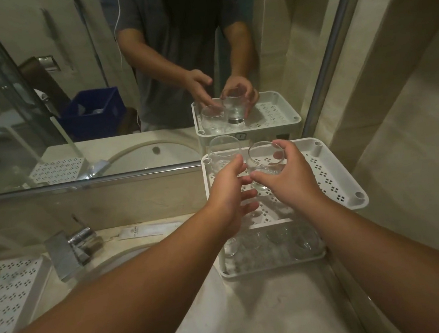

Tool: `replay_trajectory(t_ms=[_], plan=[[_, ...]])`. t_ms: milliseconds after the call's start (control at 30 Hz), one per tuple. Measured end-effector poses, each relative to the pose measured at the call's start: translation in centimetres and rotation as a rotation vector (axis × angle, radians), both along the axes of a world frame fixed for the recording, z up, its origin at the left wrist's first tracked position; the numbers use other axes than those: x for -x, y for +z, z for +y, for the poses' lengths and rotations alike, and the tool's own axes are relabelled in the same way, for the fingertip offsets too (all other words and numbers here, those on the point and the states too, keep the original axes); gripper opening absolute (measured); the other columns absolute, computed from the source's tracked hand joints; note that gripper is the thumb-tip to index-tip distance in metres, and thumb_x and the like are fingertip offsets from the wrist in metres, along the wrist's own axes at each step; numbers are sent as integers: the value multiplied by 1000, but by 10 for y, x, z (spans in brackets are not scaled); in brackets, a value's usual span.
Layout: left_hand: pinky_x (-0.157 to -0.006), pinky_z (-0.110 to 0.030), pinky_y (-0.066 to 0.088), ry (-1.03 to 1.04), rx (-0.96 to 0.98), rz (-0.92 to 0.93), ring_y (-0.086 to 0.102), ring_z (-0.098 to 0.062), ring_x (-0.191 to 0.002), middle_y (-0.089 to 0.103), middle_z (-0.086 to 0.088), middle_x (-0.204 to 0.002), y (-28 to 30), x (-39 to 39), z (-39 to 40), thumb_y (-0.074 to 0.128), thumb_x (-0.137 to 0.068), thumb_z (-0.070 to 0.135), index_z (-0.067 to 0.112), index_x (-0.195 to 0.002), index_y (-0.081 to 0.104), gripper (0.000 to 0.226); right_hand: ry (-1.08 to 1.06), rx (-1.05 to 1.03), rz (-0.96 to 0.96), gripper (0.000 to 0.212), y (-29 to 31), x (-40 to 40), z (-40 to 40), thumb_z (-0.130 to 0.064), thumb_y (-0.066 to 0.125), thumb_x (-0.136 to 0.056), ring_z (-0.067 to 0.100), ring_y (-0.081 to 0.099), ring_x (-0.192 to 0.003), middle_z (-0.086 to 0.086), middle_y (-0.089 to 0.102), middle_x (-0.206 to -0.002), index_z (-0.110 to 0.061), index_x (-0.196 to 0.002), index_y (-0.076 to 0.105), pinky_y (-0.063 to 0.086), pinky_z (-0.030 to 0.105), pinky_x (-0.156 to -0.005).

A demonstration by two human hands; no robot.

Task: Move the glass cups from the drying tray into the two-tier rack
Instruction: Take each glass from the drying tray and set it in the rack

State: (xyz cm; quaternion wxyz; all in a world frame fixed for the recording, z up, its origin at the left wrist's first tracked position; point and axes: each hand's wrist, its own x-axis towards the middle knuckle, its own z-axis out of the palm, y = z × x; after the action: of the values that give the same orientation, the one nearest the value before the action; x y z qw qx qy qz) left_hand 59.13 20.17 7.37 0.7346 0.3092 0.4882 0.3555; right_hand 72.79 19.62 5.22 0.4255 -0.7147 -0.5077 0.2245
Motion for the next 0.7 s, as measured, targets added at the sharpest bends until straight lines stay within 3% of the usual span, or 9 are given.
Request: replay_trajectory(t_ms=[100, 300, 433, 700], plan=[[-70, -37, 47, -1, -7, -14, 57, -24, -88, 60, 0, -98, -2, -2, 1, 48, -100, 46, 19, -117, 62, 36, 5, 8, -2, 80, -2, -4, 7, -39, 83, -73, 11, 54, -109, -8, 49, -131, -35, -139, 39, 44, 30, -91], [-73, -37, 50, -11, -17, -25, 61, -26, -97, 64, 1, -121, -5, -4, 3, 50, -99, 44, 20, -120, 64, 35, -8, 21, 57, 82, -10, -9, 17, -42, 83, -73, 10, 57, -110, -9, 49, -131, -37, -140, 37, 50, 42, -96], [-71, -37, 52, -21, -29, -21, 63, -25, -97, 63, 3, -128, -5, -5, 3, 53, -97, 40, 19, -127, 62, 38, -11, 23, 74, 83, -13, -6, 27, -44, 82, -73, 11, 57, -113, -8, 50, -132, -36, -141, 36, 50, 42, -97], [-66, -37, 48, 9, 15, -16, 61, -27, -84, 60, -4, -108, -6, 1, 6, 59, -93, 32, 18, -125, 62, 36, -19, -13, 64, 84, -19, -1, 37, -40, 84, -73, 15, 53, -122, -6, 48, -138, -36, -142, 36, 46, 36, -99]])
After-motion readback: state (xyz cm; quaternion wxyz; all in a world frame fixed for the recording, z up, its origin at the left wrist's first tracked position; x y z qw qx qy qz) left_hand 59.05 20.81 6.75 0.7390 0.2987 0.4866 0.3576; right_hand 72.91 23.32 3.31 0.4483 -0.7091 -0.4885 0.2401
